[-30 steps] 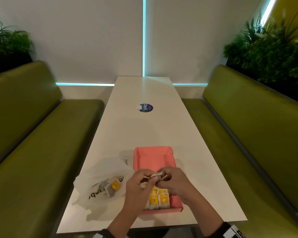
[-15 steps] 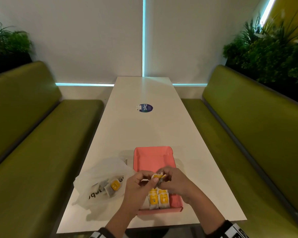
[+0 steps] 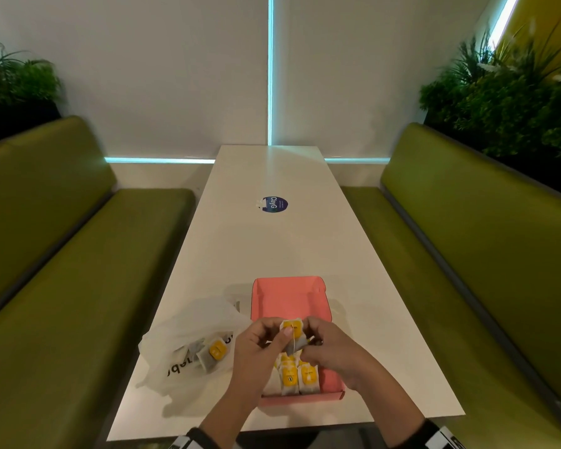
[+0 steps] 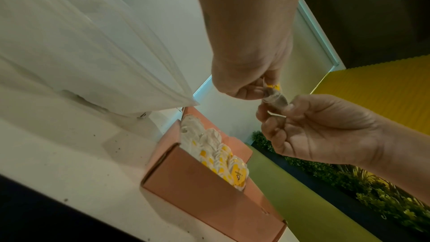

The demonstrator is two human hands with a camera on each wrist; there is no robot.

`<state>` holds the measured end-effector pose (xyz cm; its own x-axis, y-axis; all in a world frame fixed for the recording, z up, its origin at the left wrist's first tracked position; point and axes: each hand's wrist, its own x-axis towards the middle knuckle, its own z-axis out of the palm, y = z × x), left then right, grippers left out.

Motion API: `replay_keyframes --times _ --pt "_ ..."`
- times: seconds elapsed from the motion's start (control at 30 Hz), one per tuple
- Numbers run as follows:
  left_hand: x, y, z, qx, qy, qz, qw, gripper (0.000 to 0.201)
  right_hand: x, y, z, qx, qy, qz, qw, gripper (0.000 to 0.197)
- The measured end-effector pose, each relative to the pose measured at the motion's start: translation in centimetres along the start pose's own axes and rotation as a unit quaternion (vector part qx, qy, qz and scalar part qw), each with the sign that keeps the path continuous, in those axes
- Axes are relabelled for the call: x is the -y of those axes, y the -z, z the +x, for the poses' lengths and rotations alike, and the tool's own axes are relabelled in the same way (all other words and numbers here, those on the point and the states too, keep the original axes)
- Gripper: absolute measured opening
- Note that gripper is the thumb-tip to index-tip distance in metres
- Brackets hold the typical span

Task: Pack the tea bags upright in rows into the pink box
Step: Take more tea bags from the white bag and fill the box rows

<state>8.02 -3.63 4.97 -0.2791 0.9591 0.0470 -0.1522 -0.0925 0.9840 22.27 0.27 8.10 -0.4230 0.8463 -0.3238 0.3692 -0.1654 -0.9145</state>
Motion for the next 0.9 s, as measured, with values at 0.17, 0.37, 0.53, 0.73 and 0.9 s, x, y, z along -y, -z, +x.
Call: replay_keyframes --times 0.17,0.37,0.53,0.73,0.9 --pt "0.4 0.2 0.5 -0.012 -0.002 0.007 1.0 0.007 0.0 0.6 -0.2 -0.013 0.005 0.065 0.998 0.026" --pt "0.7 -0.3 0.5 -0.014 0.007 0.011 1.0 0.008 -0.4 -0.1 -0.2 -0.037 0.024 0.007 0.999 0.013" --pt "0.9 -0.4 0.6 -0.013 0.015 0.025 0.999 0.009 -0.3 0.1 -0.2 -0.039 0.025 -0.007 0.999 0.011" --pt "1.0 0.0 0.6 0.029 0.057 0.007 0.998 0.011 -0.2 0.5 0.0 -0.096 0.016 0.073 0.993 0.017" --pt "1.4 0.3 0.4 0.063 0.078 0.034 0.994 0.016 -0.3 0.6 0.0 -0.1 0.004 0.098 0.99 0.023"
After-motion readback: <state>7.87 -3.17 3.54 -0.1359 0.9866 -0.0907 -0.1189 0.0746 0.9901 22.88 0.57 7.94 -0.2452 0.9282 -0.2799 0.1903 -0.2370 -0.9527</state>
